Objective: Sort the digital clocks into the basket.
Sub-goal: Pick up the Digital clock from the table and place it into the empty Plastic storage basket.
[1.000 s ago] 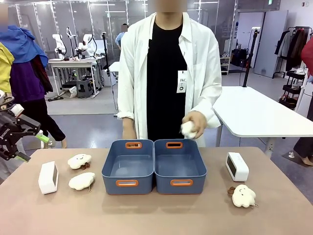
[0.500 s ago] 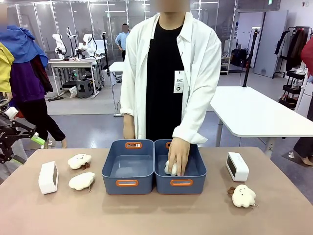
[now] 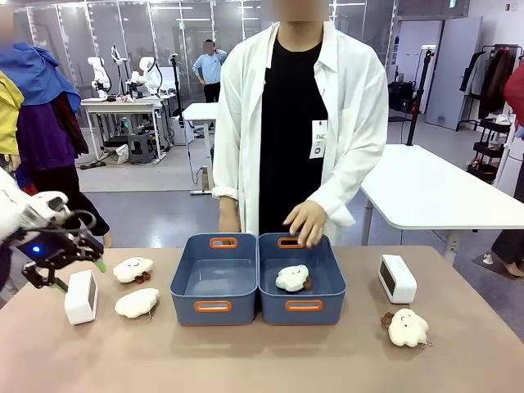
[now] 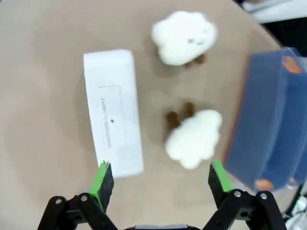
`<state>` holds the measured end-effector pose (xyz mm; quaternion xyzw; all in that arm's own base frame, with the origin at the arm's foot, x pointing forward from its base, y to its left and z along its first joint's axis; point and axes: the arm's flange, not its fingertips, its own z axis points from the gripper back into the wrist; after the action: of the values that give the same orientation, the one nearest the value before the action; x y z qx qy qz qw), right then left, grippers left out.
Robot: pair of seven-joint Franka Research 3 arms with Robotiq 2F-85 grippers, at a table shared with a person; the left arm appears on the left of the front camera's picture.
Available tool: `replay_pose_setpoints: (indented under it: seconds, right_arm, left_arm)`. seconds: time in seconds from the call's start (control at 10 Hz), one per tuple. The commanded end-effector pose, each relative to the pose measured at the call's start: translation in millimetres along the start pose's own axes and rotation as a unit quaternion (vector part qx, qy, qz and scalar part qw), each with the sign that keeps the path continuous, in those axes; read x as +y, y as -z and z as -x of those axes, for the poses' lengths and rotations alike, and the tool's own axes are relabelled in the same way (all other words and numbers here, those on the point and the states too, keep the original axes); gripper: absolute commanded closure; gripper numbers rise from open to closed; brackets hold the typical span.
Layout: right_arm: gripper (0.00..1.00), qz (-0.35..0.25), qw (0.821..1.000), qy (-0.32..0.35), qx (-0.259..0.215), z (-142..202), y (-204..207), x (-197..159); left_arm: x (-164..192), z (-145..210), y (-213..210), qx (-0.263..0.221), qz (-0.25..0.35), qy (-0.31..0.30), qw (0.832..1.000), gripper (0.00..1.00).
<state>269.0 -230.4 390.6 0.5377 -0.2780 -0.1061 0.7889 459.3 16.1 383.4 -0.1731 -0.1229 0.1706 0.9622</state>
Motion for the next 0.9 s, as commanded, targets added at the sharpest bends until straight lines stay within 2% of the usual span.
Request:
replay_pose_setpoints:
  seconds: [0.0,0.3,0.6,0.8]
  right_arm:
    - [0.0,-0.003,1.0,-0.005,0.002,1,-3,2]
    - [0.0,-0.003,1.0,-0.005,0.002,1,-3,2]
    - [0.0,-0.003,1.0,-0.005,0.002,1,-3,2]
    - [0.0,-0.003,1.0,-0.005,0.002,1,-3,2]
  left_arm:
    - [-5,-17,13,0.012,-0.075,-0.002,0.997,0.0]
    - [-3,-18,34,0.041,-0.134,-0.002,0.99,0.0]
    - [-6,-18,29,0.041,-0.118,-0.006,0.992,0.0]
    - [-2,-21,42,0.04,-0.125,-0.014,0.991,0.0]
